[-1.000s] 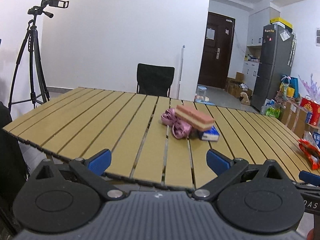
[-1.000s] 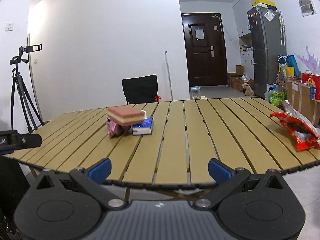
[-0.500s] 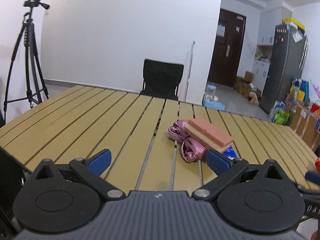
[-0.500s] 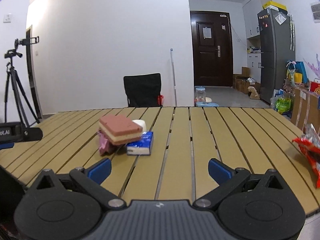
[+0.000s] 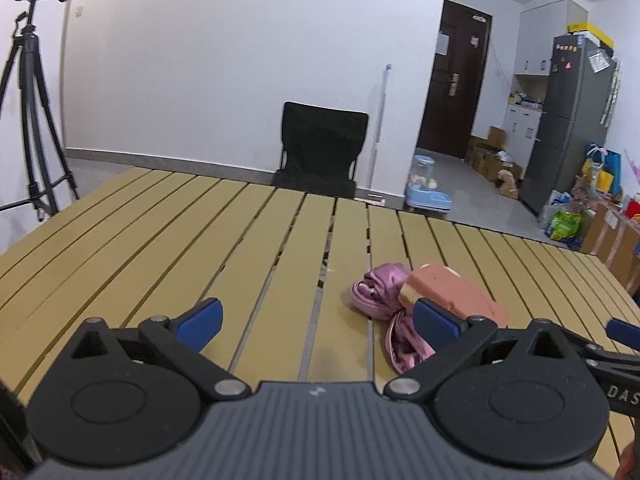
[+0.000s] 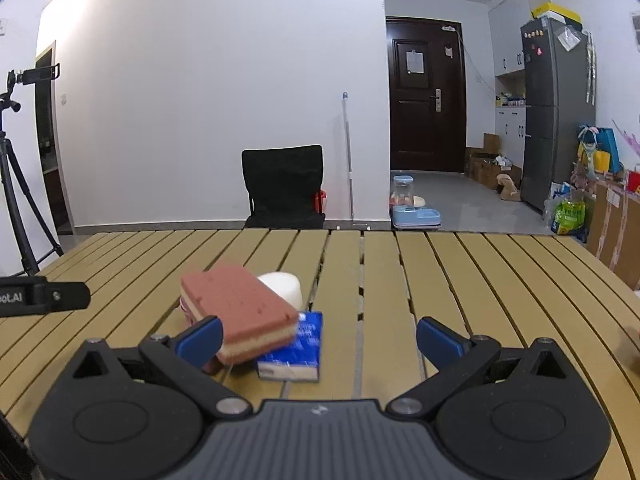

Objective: Collect trash
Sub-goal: 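Grasp the pink sponge with the right gripper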

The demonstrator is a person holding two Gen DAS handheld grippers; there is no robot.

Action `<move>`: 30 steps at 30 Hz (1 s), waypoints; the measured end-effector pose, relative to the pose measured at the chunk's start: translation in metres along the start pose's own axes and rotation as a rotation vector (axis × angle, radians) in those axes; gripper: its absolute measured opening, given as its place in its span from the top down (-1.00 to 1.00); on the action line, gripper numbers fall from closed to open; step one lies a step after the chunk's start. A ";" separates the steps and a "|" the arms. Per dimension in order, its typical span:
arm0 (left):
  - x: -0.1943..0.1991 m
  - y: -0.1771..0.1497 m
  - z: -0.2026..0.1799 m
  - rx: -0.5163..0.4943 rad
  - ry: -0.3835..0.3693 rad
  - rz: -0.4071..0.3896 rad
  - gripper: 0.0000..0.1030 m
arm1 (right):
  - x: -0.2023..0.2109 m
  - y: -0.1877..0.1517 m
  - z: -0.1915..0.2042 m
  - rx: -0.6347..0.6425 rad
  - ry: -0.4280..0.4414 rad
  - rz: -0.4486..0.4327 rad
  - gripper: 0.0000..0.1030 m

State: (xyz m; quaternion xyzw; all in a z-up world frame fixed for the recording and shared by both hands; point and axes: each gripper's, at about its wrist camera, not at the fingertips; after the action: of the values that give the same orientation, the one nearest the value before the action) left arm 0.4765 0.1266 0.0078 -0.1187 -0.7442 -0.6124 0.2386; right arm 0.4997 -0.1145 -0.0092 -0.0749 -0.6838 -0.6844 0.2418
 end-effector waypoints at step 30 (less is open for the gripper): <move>-0.053 0.012 0.059 0.053 0.036 0.061 -1.00 | -0.114 0.009 0.048 0.060 0.174 0.139 -1.00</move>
State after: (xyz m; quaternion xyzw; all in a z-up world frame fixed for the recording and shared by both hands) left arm 0.5156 0.1930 -0.0164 -0.1241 -0.7519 -0.5869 0.2735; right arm 0.5925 -0.0407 -0.0476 -0.0551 -0.6735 -0.6491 0.3493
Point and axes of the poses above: each gripper's, at about its wrist camera, not at the fingertips, and x roughly against the way its jaws point, z to its left, y to its top
